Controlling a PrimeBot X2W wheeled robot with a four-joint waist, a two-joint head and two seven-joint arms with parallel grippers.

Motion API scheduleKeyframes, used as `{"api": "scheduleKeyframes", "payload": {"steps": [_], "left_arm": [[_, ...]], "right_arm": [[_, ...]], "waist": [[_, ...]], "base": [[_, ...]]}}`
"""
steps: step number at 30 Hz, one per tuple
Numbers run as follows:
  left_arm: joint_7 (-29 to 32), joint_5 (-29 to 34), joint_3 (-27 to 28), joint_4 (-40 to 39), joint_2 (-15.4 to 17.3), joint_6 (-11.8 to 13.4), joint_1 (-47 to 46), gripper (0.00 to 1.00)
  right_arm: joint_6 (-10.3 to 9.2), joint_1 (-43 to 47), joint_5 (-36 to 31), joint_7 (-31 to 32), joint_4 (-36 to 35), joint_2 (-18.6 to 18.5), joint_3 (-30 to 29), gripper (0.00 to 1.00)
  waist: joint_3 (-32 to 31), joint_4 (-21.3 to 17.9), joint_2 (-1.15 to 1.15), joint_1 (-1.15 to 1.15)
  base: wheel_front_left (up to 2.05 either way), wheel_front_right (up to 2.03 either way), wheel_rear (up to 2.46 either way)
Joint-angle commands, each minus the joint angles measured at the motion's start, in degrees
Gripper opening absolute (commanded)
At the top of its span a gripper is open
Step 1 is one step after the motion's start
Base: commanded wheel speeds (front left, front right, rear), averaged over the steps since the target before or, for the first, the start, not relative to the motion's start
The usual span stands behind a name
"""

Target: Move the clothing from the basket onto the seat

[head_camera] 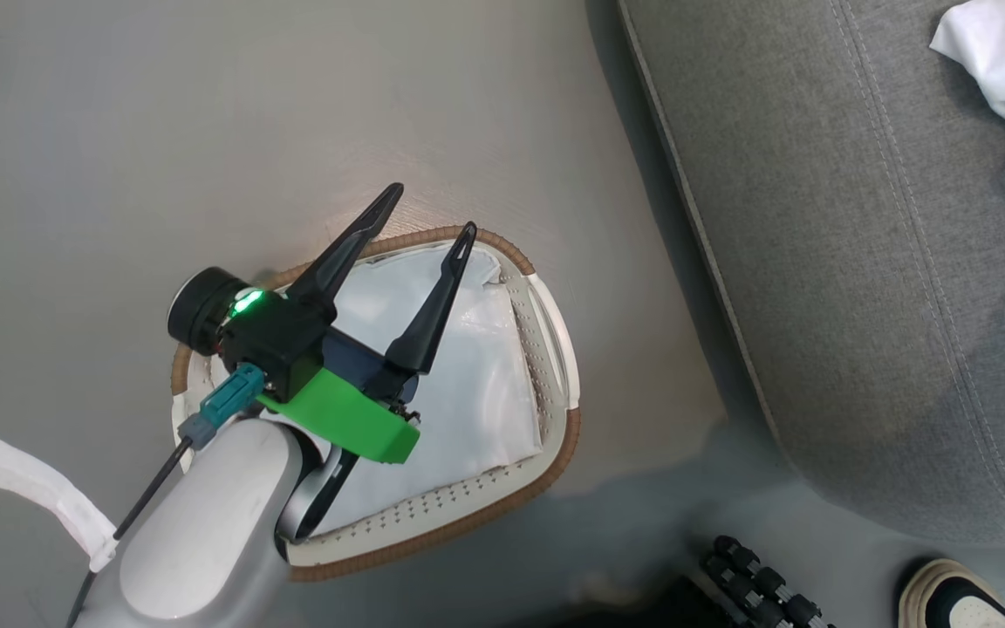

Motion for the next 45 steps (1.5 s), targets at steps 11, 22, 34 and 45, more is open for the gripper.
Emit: {"api": "scheduleKeyframes", "payload": {"steps": [11,22,34,45], "left_arm": [[-0.04,-0.1,3.54,1.96,-2.46,-0.2,4.96,1.0],[-0.04,4.32,12.67,4.39,-5.91,-0.2,11.28,1.0],[-0.04,10.84,25.55,9.04,-9.98,-0.2,17.31,1.0],[-0.04,11.97,30.4,11.52,-12.28,-0.2,22.86,1.0]], "right_arm": [[-0.08,14.99,2.24,-4.03,-3.44,4.93,-2.2,1.0],[-0.08,26.24,3.37,-4.06,-17.85,10.91,8.75,1.0],[-0.08,28.03,6.48,-4.03,-16.95,16.13,15.08,1.0],[-0.08,34.35,7.54,-4.03,-13.92,18.67,17.84,1.0]], "waist": [[-9.74,-0.07,0.0,-0.01],[-18.94,6.42,0.0,-0.01],[-25.84,13.74,0.0,-0.01],[-32.49,15.37,0.0,-0.01]], "base": [[0.0,0.0,0.0],[0.0,0.0,0.0],[0.0,0.0,0.0],[0.0,0.0,0.0]]}}
